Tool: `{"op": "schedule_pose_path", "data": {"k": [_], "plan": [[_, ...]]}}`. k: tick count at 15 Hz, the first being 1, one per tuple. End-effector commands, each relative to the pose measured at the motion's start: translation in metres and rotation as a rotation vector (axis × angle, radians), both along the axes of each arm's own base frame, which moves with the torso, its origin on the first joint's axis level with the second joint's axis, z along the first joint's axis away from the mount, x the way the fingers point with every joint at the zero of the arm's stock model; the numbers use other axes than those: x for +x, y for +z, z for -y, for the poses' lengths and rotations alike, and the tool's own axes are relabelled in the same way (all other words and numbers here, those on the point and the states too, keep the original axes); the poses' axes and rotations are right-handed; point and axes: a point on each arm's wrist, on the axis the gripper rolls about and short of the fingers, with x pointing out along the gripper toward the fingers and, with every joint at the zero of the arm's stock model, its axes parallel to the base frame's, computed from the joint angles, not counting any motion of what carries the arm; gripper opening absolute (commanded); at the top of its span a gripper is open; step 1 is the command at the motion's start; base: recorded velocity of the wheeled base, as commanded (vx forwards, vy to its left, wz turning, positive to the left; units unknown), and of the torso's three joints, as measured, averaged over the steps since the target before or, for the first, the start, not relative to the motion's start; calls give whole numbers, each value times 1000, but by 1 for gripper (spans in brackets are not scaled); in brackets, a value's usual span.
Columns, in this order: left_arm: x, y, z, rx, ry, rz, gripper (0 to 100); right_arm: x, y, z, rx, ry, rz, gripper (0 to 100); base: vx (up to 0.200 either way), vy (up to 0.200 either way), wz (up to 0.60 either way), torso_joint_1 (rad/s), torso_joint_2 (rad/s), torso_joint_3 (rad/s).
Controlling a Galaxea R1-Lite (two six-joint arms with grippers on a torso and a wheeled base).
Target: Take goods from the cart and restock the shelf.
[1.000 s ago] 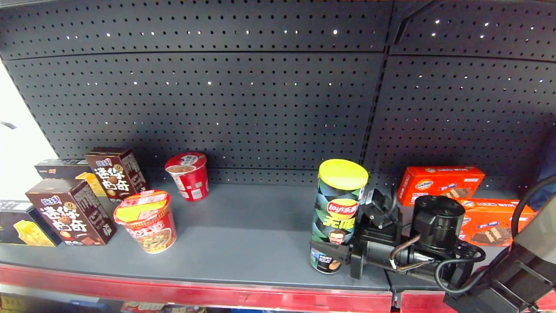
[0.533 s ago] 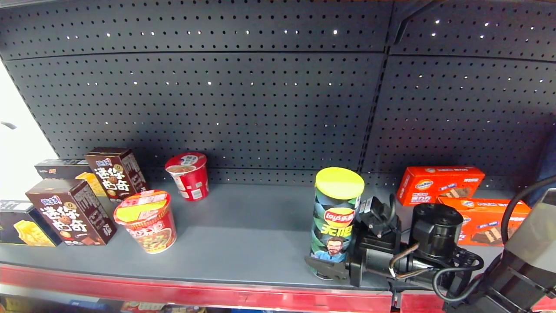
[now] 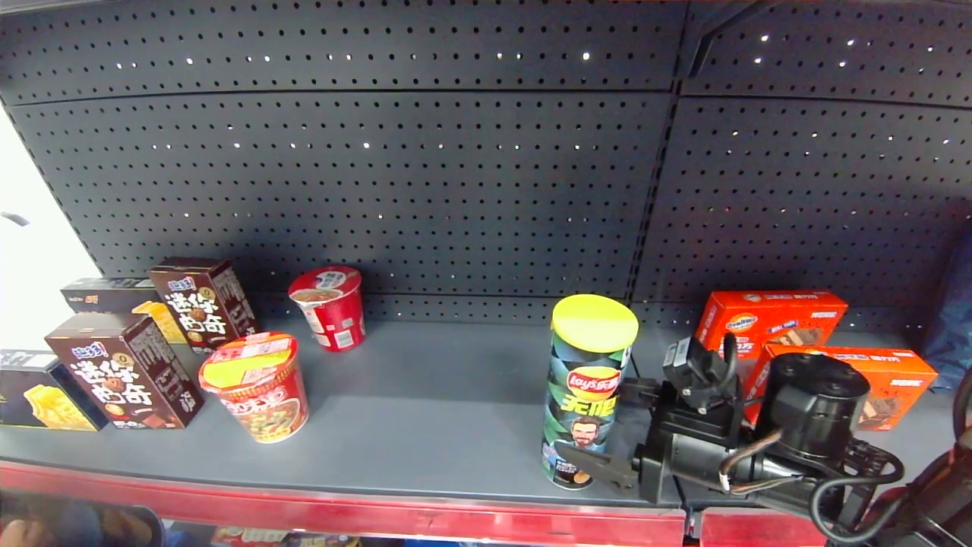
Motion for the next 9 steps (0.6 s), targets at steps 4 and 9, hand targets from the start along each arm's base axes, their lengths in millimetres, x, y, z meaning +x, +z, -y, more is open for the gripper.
{"op": "schedule_pose_path", "data": {"k": [4,9], "plan": [[19,37,4,38,-69,-33,0,-43,25,41,29,-49,51,100,0,0,0,0,0,0],[80,89,17,67,-238,-105,0,-73,55,68,-23,-108,98,100,0,0,0,0,0,0]]}}
